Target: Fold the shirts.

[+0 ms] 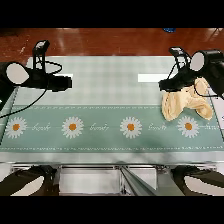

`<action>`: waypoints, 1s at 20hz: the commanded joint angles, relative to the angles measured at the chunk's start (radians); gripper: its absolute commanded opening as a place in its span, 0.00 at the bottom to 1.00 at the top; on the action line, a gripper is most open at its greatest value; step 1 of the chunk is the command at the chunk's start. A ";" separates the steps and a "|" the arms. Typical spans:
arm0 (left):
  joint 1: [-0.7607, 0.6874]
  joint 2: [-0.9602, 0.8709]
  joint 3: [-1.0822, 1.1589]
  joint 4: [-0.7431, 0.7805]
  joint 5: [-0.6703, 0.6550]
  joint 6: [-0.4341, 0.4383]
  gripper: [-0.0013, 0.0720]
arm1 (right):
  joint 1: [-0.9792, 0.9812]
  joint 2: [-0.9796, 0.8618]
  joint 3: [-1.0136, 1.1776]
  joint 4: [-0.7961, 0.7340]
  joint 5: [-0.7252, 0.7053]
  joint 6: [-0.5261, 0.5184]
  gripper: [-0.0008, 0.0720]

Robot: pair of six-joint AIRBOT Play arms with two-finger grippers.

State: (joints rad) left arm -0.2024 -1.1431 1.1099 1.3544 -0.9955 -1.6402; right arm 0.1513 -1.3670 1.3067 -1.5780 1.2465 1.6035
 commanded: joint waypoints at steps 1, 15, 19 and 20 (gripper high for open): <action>0.001 0.000 0.000 0.000 0.000 0.000 0.05 | 0.000 0.000 0.000 0.000 0.000 0.000 0.04; 0.015 -0.075 -0.002 0.026 0.393 0.011 0.71 | -0.085 -0.049 0.000 -0.549 -0.465 0.391 0.58; 0.023 -0.136 -0.002 0.026 0.340 0.004 0.71 | -0.291 -0.153 0.000 -0.360 -0.377 0.380 0.57; 0.023 -0.148 -0.002 0.026 0.341 0.004 0.71 | -0.332 -0.180 0.000 -0.268 -0.358 0.314 0.57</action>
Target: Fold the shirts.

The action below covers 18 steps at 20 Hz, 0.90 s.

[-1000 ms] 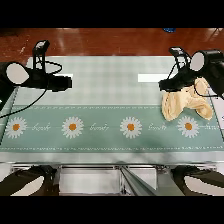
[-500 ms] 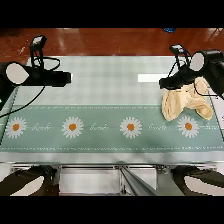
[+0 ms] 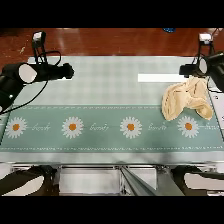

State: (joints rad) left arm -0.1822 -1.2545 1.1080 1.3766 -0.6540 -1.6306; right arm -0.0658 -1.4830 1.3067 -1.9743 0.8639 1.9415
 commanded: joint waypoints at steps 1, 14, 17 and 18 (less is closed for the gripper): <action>0.003 -0.048 0.000 0.004 0.000 -0.006 0.71 | -0.149 -0.094 0.000 0.231 0.049 -0.093 0.57; 0.068 0.103 0.222 -0.113 -0.565 0.065 0.71 | -0.117 0.044 0.056 0.698 0.210 -0.555 0.04; 0.068 0.258 0.148 -0.113 -0.667 0.071 0.71 | -0.117 0.217 0.219 0.867 0.202 -0.624 0.04; 0.068 0.314 0.086 -0.113 -0.664 0.053 0.71 | -0.117 0.261 0.282 0.920 0.204 -0.630 0.04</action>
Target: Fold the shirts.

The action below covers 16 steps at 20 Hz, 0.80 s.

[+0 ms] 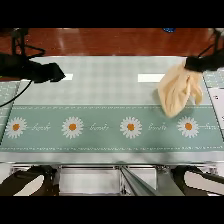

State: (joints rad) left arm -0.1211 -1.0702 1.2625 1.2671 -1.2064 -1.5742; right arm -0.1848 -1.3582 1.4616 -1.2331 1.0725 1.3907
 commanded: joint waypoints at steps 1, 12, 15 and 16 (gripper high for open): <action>0.006 0.192 -0.149 -0.004 -0.104 -0.021 0.71 | 0.002 0.172 0.179 0.226 -0.007 -0.092 0.04; 0.007 0.529 -0.557 -0.063 0.109 -0.039 0.71 | 0.412 0.369 0.328 0.222 0.062 -0.129 0.04; 0.007 0.529 -0.557 -0.064 0.138 -0.039 0.71 | 0.584 0.369 0.193 0.202 0.016 -0.059 0.04; 0.007 0.529 -0.557 -0.064 0.140 -0.039 0.71 | 0.630 0.369 0.120 0.201 -0.026 -0.039 0.04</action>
State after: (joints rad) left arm -0.1146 -0.5522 0.7139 1.2060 -1.0977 -1.6123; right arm 0.2955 -0.9970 1.6993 -1.0157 1.1007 1.3037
